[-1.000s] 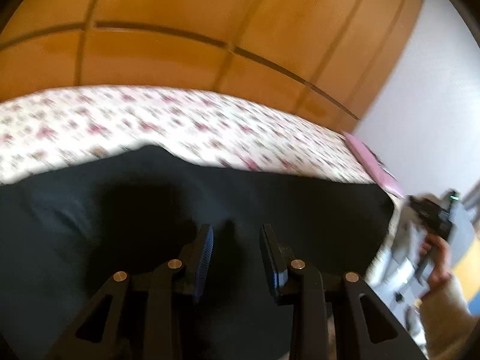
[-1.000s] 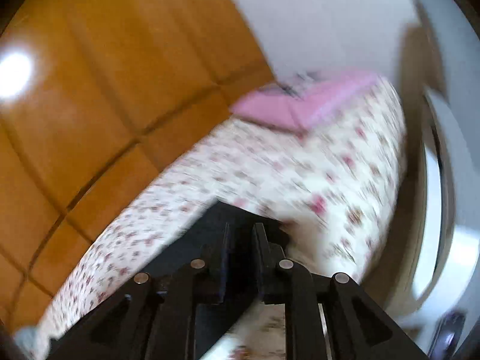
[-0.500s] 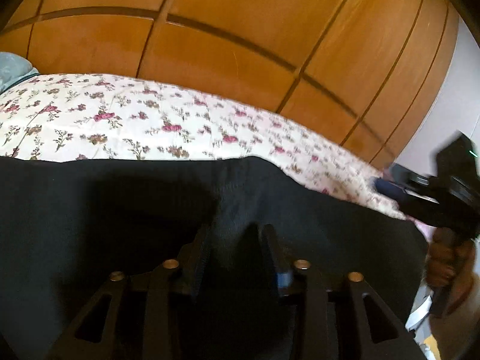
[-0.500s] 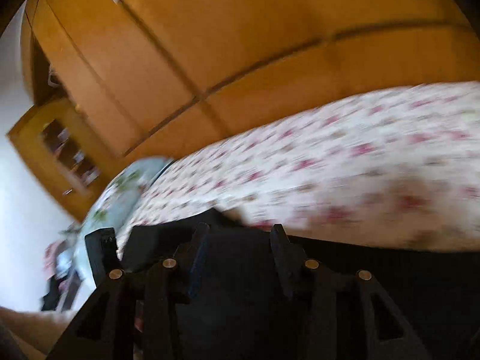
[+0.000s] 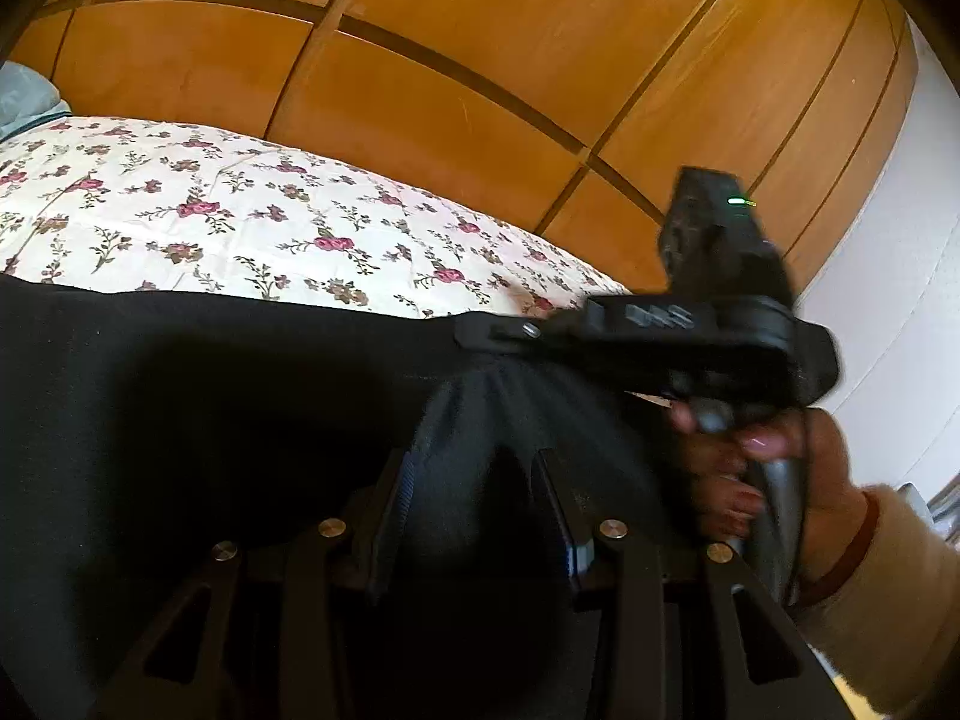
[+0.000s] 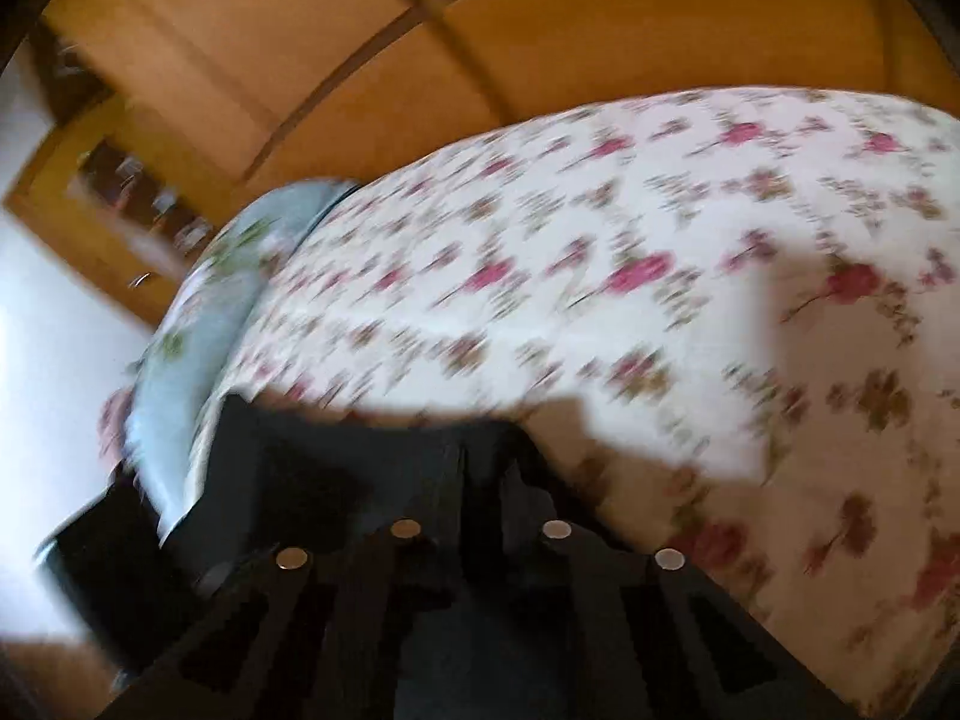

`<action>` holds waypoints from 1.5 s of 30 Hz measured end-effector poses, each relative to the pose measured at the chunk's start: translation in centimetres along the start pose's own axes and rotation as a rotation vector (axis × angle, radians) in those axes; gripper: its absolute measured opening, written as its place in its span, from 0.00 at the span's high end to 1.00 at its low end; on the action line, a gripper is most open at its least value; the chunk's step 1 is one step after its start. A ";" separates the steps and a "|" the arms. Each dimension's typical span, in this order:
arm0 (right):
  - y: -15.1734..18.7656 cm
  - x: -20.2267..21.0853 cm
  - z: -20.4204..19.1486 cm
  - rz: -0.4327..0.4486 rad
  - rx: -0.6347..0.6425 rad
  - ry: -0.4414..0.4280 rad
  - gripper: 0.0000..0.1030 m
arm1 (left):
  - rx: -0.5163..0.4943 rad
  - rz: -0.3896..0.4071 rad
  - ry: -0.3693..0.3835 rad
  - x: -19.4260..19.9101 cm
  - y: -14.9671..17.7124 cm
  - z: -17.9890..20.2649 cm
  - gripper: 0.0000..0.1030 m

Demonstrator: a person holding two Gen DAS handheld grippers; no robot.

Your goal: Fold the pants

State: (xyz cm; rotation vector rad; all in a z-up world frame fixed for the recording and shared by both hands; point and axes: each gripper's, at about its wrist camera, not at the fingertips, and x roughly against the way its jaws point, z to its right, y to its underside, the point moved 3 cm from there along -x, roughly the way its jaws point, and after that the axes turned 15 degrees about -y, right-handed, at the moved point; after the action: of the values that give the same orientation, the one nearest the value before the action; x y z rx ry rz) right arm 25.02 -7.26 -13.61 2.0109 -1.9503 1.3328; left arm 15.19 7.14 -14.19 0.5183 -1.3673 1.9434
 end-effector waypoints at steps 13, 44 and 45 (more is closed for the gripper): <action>2.2 11.0 -0.9 0.328 0.057 0.125 0.79 | -0.054 -0.119 -0.115 -0.2 -2.1 2.9 0.60; 18.8 34.0 5.1 0.748 -0.147 0.566 0.74 | -0.062 -0.098 -0.130 -5.8 -3.9 4.8 0.63; 19.5 35.4 5.2 0.768 -0.163 0.582 0.73 | -0.062 -0.097 -0.130 -5.8 -3.9 4.9 0.63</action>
State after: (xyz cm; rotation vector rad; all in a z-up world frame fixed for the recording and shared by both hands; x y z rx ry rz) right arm 5.97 -42.55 -6.35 0.6516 -2.4514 1.5457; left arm 21.62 1.63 -13.75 0.6791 -1.4509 1.8102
